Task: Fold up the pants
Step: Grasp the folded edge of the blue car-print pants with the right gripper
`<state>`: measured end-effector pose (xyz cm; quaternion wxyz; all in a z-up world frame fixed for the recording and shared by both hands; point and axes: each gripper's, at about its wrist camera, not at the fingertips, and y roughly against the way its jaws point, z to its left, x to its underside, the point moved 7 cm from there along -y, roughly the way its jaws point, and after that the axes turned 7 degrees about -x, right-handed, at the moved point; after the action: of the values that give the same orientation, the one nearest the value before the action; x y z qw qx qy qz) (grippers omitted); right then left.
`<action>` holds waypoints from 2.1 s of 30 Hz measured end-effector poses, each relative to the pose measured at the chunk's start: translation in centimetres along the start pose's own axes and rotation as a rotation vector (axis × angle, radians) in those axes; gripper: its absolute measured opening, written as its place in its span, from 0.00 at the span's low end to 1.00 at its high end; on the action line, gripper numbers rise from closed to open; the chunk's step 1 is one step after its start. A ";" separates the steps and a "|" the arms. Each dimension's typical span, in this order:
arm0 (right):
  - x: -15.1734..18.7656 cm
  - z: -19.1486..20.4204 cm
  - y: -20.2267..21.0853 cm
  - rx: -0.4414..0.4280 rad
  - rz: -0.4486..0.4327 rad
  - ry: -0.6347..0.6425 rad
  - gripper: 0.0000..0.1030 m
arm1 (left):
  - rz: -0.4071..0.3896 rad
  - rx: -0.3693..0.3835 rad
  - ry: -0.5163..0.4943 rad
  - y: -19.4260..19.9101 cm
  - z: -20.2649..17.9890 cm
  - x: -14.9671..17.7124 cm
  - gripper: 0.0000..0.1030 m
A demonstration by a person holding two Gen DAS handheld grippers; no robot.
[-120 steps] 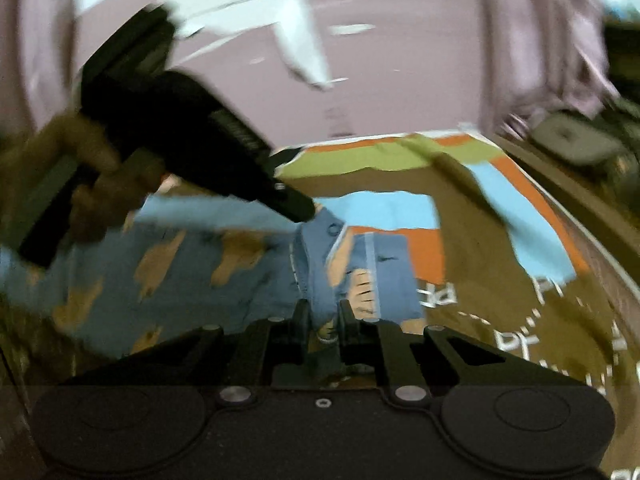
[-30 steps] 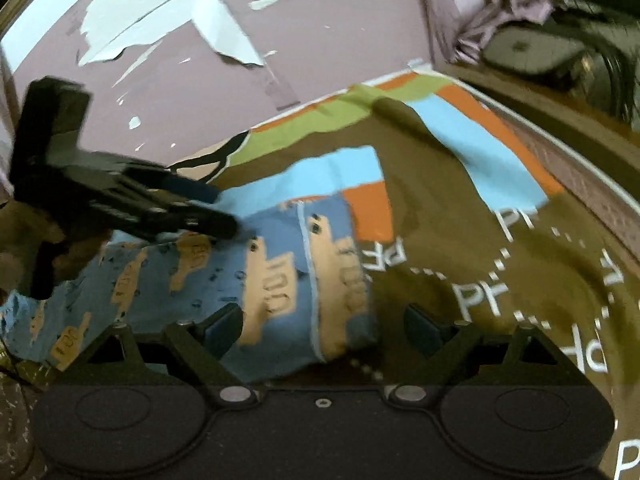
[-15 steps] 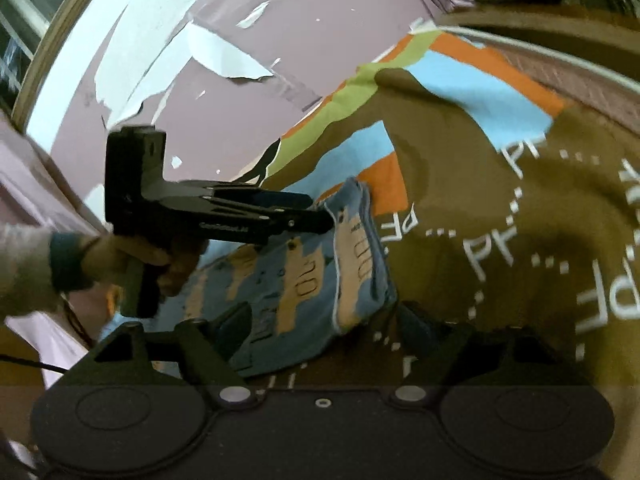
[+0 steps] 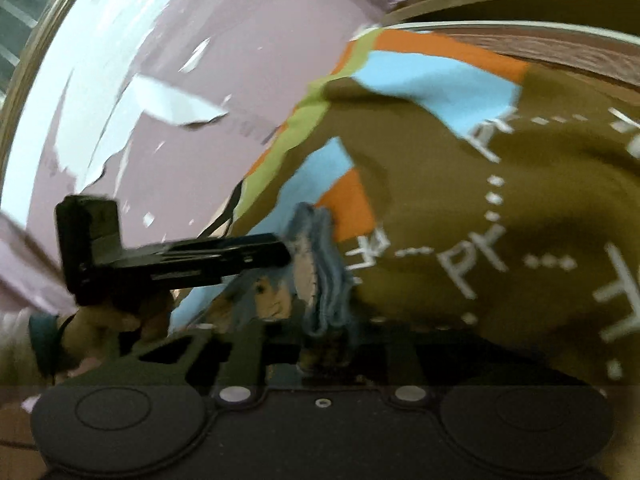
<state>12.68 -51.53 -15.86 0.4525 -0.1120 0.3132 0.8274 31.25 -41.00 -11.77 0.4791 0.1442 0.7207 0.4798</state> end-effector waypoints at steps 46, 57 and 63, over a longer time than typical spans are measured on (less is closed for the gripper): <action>7.6 14.2 -2.8 0.327 0.009 1.041 0.13 | 0.364 -0.066 0.536 5.2 -0.6 -1.0 0.15; 10.3 21.1 -4.8 0.106 0.068 0.973 0.13 | 0.182 0.006 0.568 14.3 6.6 4.5 0.14; 14.0 23.8 -8.6 0.011 0.181 0.923 0.13 | 0.142 -0.009 0.627 16.4 11.7 9.6 0.14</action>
<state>14.12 -23.96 -7.48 0.1925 -0.4380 0.4944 0.7257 32.02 -19.92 -4.40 0.1999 0.0372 0.8192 0.5363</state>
